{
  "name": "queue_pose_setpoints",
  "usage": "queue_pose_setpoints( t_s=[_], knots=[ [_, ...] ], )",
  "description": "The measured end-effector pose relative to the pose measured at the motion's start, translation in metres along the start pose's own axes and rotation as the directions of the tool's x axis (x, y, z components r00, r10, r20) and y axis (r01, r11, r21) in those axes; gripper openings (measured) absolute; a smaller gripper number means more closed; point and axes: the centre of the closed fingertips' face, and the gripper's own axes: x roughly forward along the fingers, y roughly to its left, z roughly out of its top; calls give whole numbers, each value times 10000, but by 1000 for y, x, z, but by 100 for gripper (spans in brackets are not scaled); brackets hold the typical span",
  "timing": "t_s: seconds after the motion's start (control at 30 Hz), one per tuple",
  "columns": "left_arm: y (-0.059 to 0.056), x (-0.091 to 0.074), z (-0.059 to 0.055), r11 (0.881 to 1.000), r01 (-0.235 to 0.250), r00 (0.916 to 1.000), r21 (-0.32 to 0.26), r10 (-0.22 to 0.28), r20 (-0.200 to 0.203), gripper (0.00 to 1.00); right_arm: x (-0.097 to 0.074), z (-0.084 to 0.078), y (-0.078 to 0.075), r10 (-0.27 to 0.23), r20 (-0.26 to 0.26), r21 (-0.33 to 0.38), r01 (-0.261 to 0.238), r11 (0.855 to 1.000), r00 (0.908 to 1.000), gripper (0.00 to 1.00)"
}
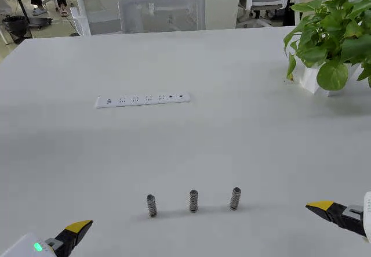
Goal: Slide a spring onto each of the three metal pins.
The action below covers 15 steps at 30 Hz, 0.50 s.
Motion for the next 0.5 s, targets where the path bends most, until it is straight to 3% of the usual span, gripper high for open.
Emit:
queue_pose_setpoints(
  t_s=[0.17,0.33,0.5],
  knots=[
    [-2,1,3,10000,46,9999,28,-47,107,91,0,-4,-2,-30,-58,66,30,10000,10000,99],
    [5,0,6,9996,-224,9991,-170,230,368,91,2,-3,-5,-175,49,177,174,9997,9998,99],
    [4,-2,2,9997,-194,9995,-133,197,247,91,5,-1,-1,-161,149,234,158,9996,9998,99]
  ],
)
